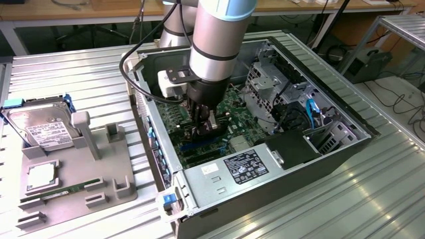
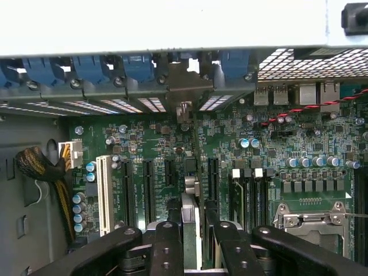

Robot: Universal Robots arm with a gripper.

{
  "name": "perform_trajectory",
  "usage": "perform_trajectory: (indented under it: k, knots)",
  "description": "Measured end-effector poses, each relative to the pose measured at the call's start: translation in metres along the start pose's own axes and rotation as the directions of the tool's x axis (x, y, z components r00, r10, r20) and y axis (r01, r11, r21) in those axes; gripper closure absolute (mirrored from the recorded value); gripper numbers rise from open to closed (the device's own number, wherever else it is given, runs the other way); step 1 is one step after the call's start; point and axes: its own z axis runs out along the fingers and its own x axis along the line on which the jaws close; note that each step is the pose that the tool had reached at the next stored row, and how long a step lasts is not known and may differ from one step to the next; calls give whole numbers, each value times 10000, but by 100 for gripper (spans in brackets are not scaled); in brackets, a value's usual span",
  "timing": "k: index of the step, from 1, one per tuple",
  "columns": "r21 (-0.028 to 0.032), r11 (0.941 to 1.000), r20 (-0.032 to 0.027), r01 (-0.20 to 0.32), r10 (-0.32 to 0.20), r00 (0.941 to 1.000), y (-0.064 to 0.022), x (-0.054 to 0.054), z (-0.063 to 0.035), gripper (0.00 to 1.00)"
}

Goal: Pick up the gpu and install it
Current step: 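Insert the gpu into the slot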

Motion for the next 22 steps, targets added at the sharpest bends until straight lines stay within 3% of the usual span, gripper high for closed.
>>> perform_trajectory:
  k: [22]
  knots:
    - [2,10000,4,0,0,10000,-3,0,58,74]
